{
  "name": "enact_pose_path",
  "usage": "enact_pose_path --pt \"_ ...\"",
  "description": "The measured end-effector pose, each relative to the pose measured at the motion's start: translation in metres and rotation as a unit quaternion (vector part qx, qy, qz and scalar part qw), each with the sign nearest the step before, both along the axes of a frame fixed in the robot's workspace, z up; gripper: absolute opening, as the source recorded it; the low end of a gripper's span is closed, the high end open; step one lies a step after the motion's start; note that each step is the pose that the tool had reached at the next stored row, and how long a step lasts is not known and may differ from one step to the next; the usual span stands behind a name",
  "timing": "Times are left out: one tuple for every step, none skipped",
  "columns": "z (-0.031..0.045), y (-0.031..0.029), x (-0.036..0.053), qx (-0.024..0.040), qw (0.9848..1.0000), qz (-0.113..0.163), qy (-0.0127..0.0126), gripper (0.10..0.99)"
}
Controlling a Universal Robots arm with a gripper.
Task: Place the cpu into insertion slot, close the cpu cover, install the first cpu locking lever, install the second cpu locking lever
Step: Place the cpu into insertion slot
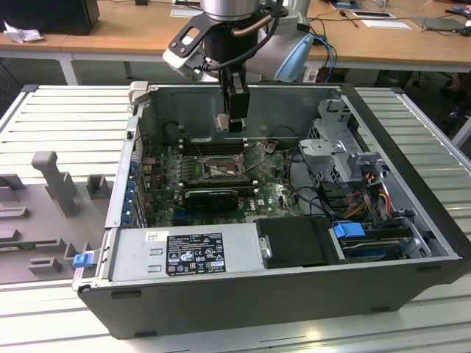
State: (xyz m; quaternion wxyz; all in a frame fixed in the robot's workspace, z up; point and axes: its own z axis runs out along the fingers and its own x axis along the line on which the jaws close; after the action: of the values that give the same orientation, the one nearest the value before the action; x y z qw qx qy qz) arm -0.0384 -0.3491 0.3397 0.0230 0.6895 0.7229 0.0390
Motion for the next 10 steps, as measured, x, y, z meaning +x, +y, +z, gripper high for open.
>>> enact_pose_path --pt "-0.0016 0.0 0.0 0.0 1.0 -0.001 0.0 0.529" --pt "-0.0029 0.0 0.0 0.0 1.0 -0.001 0.0 0.529" --pt "-0.0038 0.0 0.0 -0.0001 1.0 -0.002 0.0 0.529" --pt "-0.0049 0.0 0.0 0.0 1.0 -0.002 0.0 0.529" --pt "-0.0057 0.0 0.0 -0.0001 1.0 -0.002 0.0 0.529" --pt "-0.0068 0.0 0.0 -0.0001 1.0 -0.002 0.0 0.529" --pt "-0.0077 0.0 0.0 0.0 1.0 -0.002 0.0 0.529" --pt "-0.0083 0.0 0.0 0.0 1.0 -0.002 0.0 0.529" --pt "-0.0096 0.0 0.0 -0.0001 1.0 -0.002 0.0 0.529" --pt "-0.0106 0.0 0.0 -0.0001 1.0 -0.003 0.0 0.529"
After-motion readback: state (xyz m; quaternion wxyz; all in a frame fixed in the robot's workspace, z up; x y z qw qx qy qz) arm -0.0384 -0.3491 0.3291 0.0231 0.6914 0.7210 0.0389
